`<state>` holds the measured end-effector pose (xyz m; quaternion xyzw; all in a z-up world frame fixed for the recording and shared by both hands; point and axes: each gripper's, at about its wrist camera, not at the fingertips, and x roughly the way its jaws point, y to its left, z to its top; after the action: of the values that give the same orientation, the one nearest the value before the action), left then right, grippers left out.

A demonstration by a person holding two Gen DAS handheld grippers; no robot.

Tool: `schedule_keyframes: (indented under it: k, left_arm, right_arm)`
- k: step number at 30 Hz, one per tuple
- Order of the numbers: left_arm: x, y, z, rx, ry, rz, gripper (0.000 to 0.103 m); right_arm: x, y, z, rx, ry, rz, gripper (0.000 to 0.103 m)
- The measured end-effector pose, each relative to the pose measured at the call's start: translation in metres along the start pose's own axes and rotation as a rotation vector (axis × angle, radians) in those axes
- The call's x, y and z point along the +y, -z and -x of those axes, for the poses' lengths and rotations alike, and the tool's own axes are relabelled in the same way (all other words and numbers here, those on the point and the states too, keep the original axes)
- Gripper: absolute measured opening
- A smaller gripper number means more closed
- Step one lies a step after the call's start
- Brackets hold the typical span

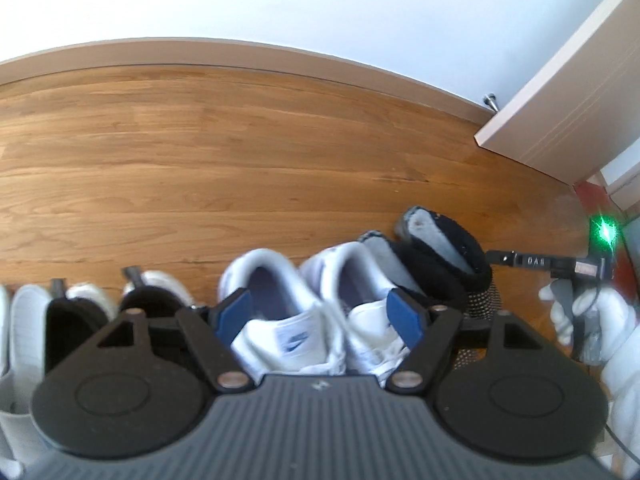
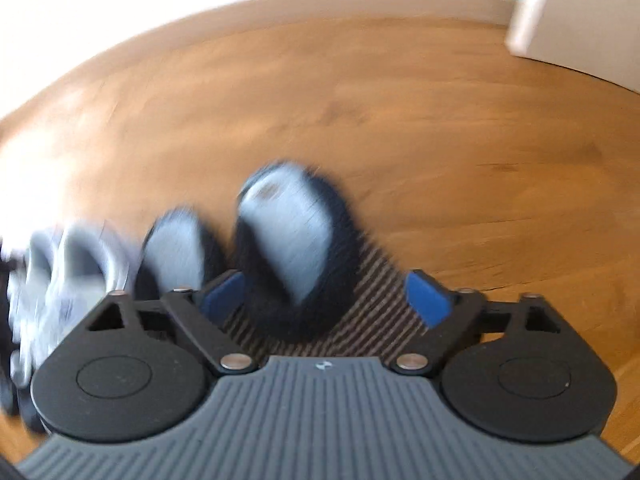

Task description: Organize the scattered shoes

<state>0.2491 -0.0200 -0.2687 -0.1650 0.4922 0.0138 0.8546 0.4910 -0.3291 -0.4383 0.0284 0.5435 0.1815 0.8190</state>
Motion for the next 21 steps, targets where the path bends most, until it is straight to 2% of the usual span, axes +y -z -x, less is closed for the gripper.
schedule_keyframes:
  k: [3, 5, 8, 11, 13, 15, 16, 17, 18, 20, 21]
  left_arm:
    - [0.014, -0.007, 0.026, 0.015, -0.047, -0.012, 0.073]
    - [0.027, -0.012, 0.054, 0.011, -0.062, -0.029, 0.073]
    - [0.060, -0.026, 0.135, -0.019, -0.149, -0.097, 0.073]
    - [0.081, -0.037, 0.201, -0.068, -0.271, -0.109, 0.076]
    - [0.092, -0.044, 0.262, -0.109, -0.281, -0.052, 0.076]
    - [0.094, -0.036, 0.314, -0.148, -0.255, -0.047, 0.080]
    - [0.094, -0.033, 0.326, -0.158, -0.254, -0.051, 0.081]
    - [0.091, -0.020, 0.358, -0.192, -0.265, -0.078, 0.086]
    - [0.090, -0.004, 0.391, -0.237, -0.277, -0.097, 0.093]
    - [0.096, 0.020, 0.426, -0.288, -0.274, -0.090, 0.103]
    - [0.099, 0.032, 0.443, -0.312, -0.271, -0.085, 0.103]
  right_arm:
    - [-0.016, 0.014, -0.007, -0.044, 0.004, -0.252, 0.091]
    - [-0.014, 0.023, -0.003, -0.080, -0.055, -0.372, 0.091]
    - [0.024, 0.045, 0.027, -0.137, -0.166, -0.450, 0.092]
    - [0.084, 0.047, 0.070, -0.114, -0.208, -0.405, 0.092]
    - [0.139, 0.035, 0.115, -0.079, -0.283, -0.281, 0.091]
    - [0.192, 0.024, 0.169, -0.097, -0.343, -0.184, 0.092]
    - [0.217, 0.019, 0.199, -0.116, -0.374, -0.173, 0.094]
    - [0.243, 0.015, 0.230, -0.135, -0.407, -0.185, 0.096]
    - [0.268, 0.010, 0.262, -0.155, -0.441, -0.198, 0.103]
    - [0.303, 0.009, 0.304, -0.179, -0.494, -0.237, 0.103]
    - [0.324, 0.012, 0.325, -0.191, -0.489, -0.211, 0.103]
